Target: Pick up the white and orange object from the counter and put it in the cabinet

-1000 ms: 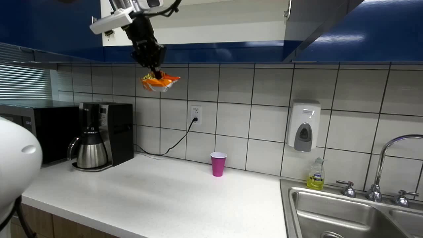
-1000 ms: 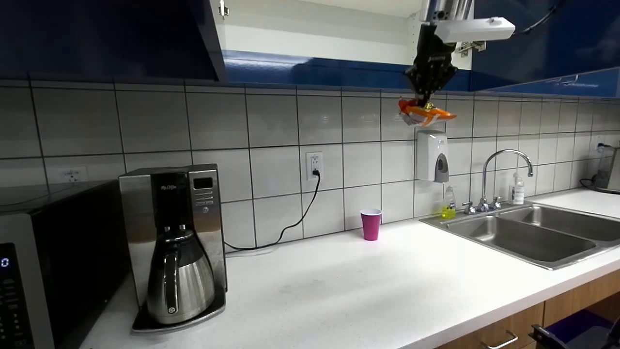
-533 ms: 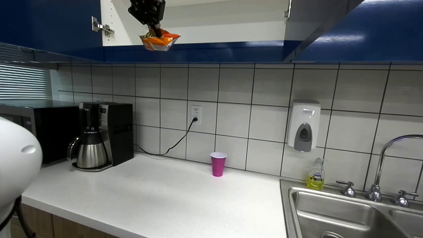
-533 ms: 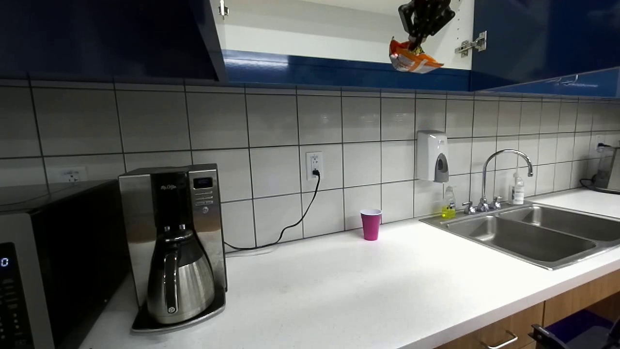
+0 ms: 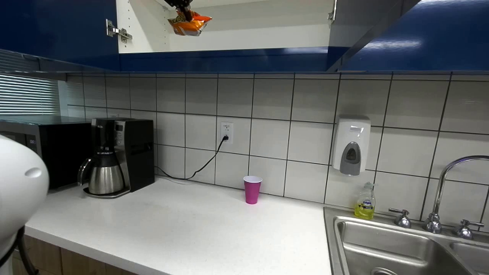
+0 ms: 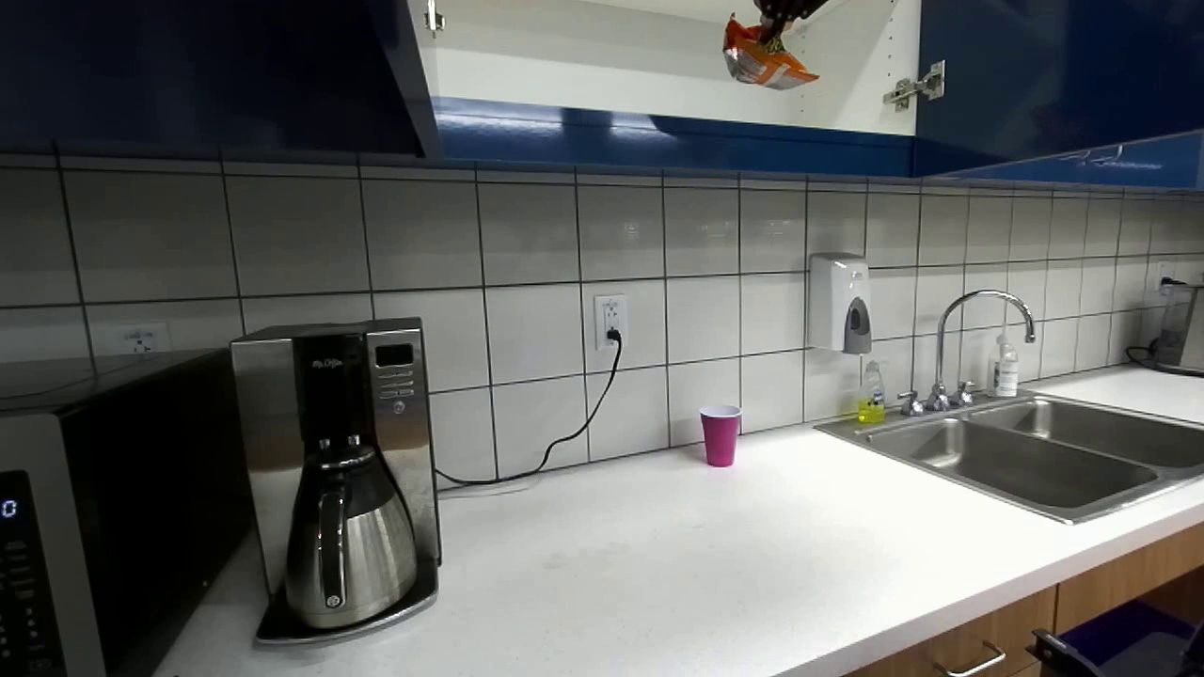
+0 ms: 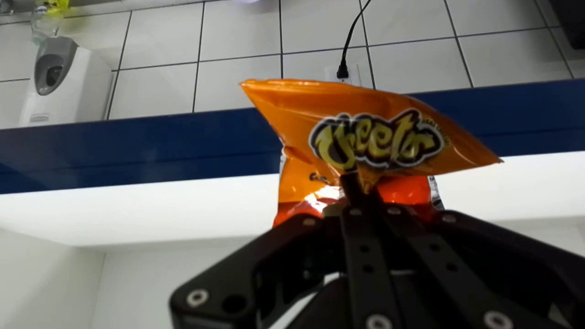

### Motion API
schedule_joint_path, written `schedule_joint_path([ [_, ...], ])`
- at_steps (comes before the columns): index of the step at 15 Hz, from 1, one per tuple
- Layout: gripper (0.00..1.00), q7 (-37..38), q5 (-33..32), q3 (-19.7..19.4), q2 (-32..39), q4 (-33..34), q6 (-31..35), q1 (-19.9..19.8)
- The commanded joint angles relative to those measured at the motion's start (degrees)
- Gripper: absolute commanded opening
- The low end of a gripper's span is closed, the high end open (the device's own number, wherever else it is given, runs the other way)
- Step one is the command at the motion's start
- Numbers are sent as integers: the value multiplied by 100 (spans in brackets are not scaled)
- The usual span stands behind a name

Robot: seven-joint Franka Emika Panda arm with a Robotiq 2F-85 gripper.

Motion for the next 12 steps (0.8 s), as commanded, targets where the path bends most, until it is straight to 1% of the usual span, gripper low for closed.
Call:
schedule_joint_path([
  [1,0,8,9,171,625,752,137,-235],
  [6,0,147,-128,236,1363,1595,196,-353],
  [12,0,403,-491,294,2318,2484,193,-476],
])
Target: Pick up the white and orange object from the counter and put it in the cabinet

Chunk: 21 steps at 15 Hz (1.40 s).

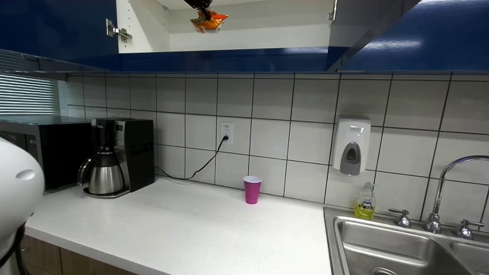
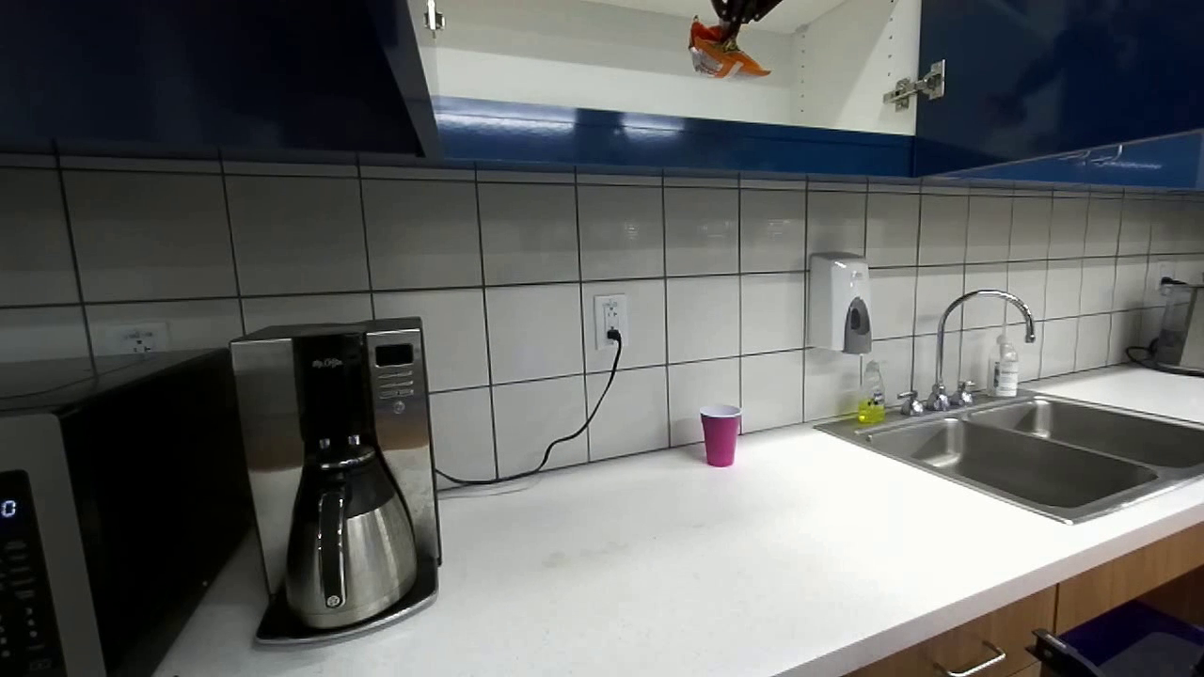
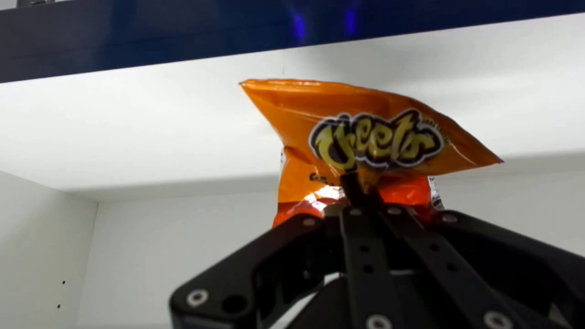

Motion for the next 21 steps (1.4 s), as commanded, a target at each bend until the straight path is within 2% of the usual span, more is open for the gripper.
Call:
schedule_joint_path([
  [1,0,237,-309,152,699,756,-53,-165],
  [9,0,376,-528,42,1746,1596,-190,6],
  [15,0,439,-588,32,2131,1919,-266,67],
  [16,27,467,-567,27,2160,1957,-326,74],
  [17,28,494,-565,21,2183,1984,-348,79],
  [18,33,513,-558,17,2191,2001,-369,81],
  [21,57,597,-525,9,2146,1980,-396,76],
])
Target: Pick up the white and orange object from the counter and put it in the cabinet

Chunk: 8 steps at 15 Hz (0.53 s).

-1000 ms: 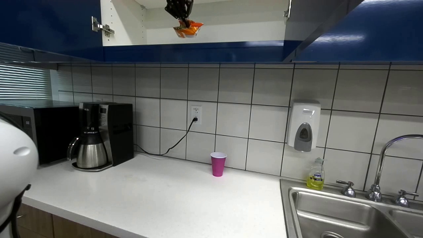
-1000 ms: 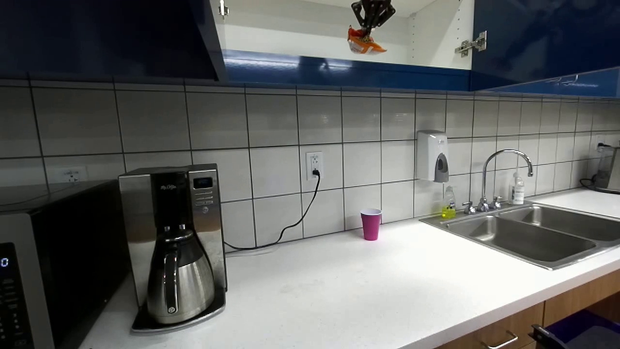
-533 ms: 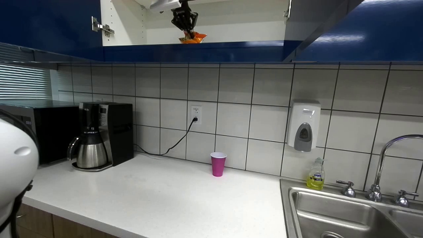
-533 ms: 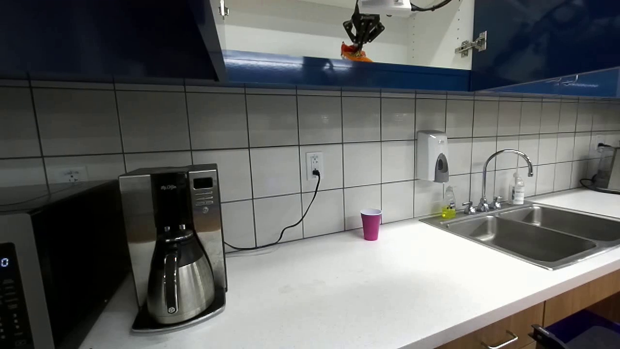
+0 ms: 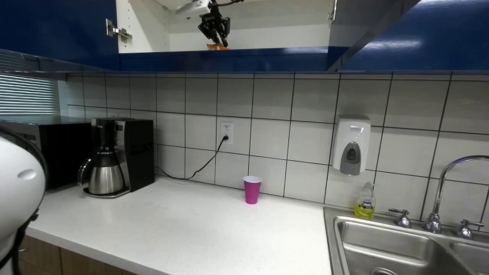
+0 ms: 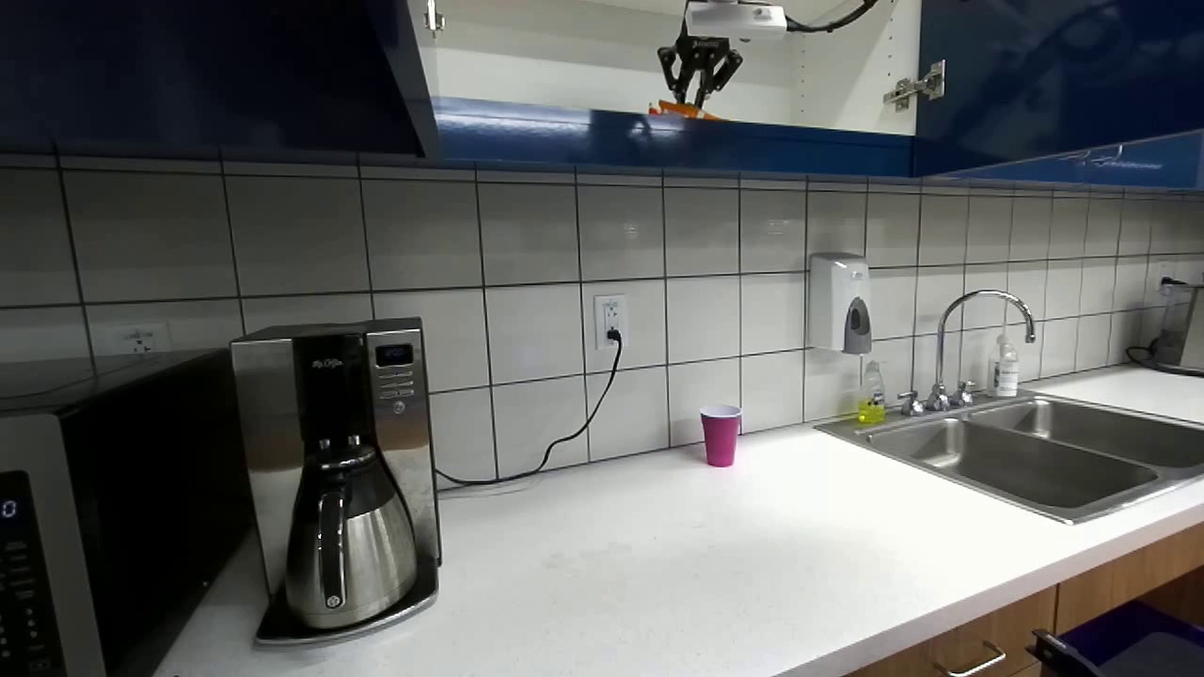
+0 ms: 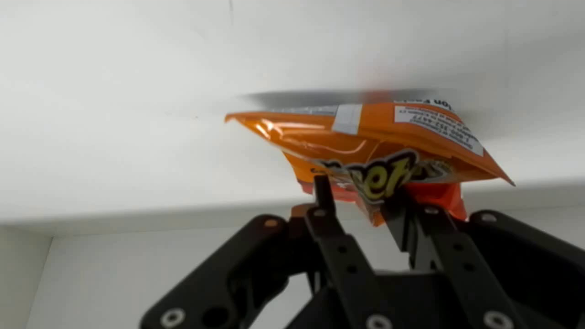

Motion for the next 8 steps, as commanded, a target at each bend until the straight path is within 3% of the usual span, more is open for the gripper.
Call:
schedule_joint_path([
  [1,65,203,-103,7,28,208,-266,25],
  [5,96,133,-31,8,-87,91,-283,16],
  [8,100,109,-1,2,-196,-9,-282,5],
])
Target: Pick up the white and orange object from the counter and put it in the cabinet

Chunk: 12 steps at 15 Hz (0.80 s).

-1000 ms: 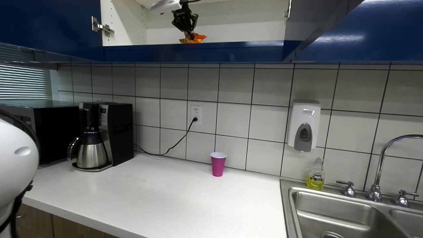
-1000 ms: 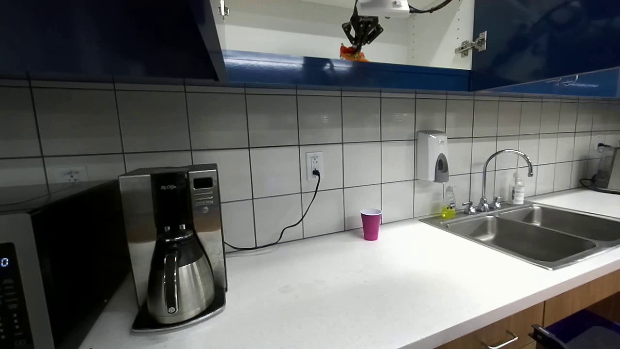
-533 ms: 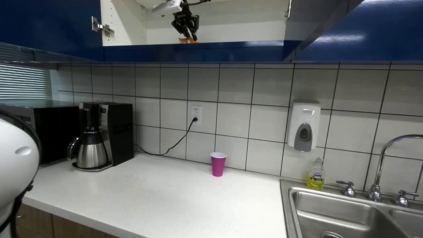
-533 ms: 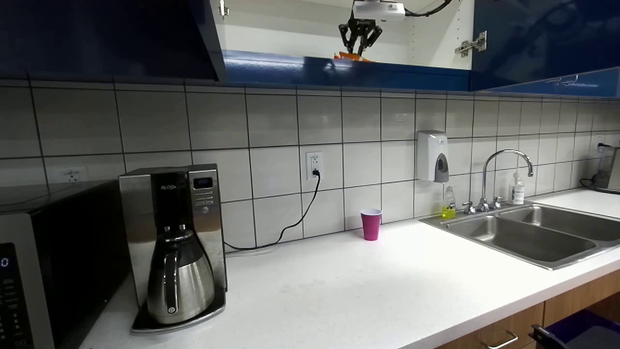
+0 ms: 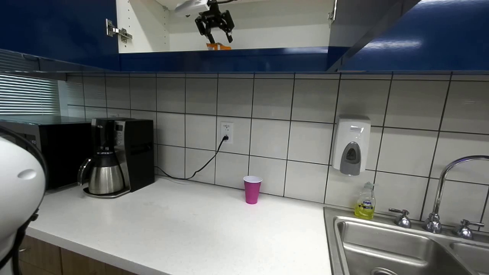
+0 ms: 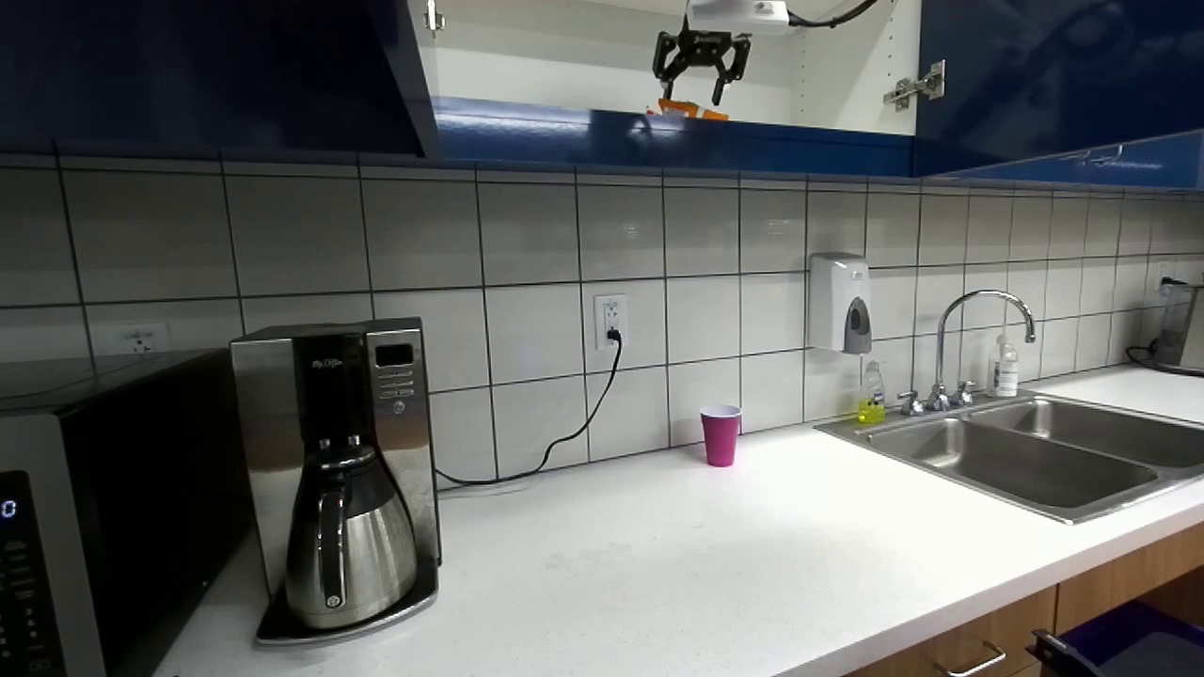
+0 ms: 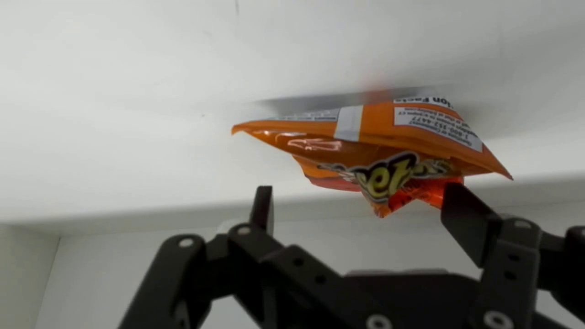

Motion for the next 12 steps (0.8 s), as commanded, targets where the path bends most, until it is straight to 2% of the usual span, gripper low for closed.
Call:
schedule_joint_path([
  [1,100,60,14,-1,-209,-101,-156,1],
  [12,100,-109,205,-17,-1126,-1075,-49,13],
])
